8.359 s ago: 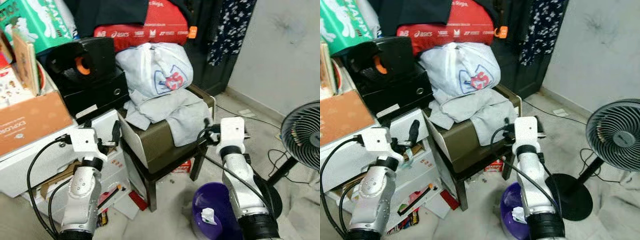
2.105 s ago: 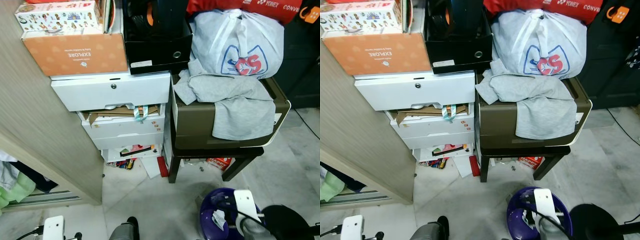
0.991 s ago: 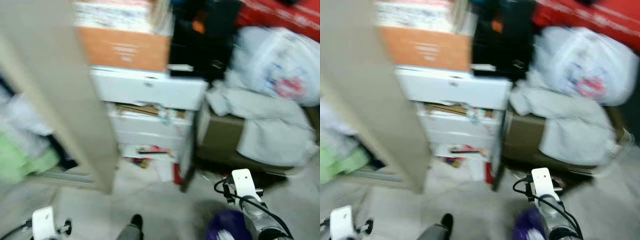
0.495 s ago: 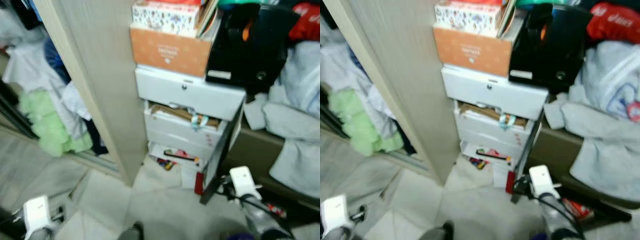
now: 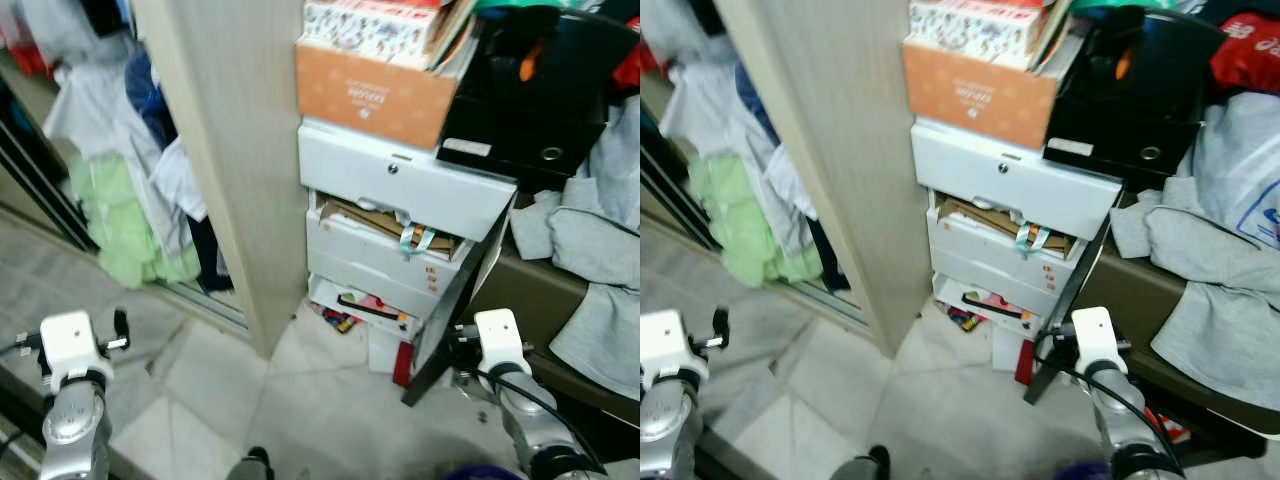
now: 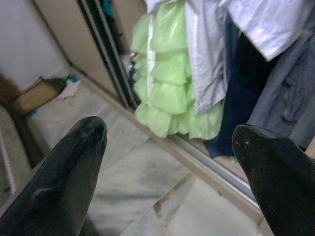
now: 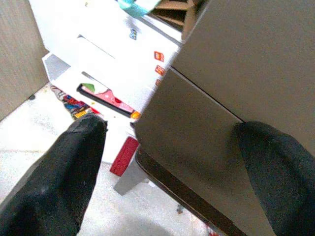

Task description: Clean up the room

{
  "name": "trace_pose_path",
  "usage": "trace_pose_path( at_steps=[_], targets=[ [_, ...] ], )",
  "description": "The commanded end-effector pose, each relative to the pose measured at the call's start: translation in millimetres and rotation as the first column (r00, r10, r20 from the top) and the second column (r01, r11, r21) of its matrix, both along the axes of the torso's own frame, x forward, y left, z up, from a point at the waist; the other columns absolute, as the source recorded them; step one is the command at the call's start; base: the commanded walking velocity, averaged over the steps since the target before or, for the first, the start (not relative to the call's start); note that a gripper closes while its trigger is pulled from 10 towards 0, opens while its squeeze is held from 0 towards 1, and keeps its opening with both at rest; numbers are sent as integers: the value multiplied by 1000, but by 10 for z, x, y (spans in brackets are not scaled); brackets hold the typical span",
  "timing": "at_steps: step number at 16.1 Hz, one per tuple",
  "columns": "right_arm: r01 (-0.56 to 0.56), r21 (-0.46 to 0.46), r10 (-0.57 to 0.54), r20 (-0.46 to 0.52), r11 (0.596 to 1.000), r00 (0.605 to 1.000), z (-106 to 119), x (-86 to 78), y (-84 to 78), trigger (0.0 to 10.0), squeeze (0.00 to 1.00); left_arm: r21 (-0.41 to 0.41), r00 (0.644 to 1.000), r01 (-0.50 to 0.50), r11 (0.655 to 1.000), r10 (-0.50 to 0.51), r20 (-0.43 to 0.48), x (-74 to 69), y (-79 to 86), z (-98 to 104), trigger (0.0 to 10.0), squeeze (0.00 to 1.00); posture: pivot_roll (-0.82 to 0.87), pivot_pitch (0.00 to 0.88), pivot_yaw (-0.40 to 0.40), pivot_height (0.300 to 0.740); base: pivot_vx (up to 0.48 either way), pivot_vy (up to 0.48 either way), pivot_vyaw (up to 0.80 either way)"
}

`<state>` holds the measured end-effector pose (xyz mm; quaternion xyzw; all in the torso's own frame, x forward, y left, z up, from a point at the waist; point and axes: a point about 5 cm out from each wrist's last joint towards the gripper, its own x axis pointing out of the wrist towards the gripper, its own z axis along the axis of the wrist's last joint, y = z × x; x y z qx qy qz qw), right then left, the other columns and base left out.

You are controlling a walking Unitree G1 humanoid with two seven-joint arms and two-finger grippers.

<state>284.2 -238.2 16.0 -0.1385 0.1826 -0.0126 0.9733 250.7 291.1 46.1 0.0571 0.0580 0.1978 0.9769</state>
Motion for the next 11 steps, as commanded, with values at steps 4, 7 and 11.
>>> trace_pose_path(
  at_steps=[4,7,11],
  targets=[
    [-119,11,117,129,993,985,393,94,160,10000,0,94,991,132,987,-133,10,40,-209,169,10000,0,35,155,-21,740,0,0,141],
    [-132,-13,132,186,991,974,572,-218,161,10000,0,116,972,228,967,-234,37,-66,-218,323,10000,0,18,165,-21,740,0,0,0],
    [-135,-35,139,249,990,959,749,-479,236,10000,0,52,927,342,938,-346,148,-268,-562,634,10000,0,21,174,-13,740,0,0,0]
  ],
)
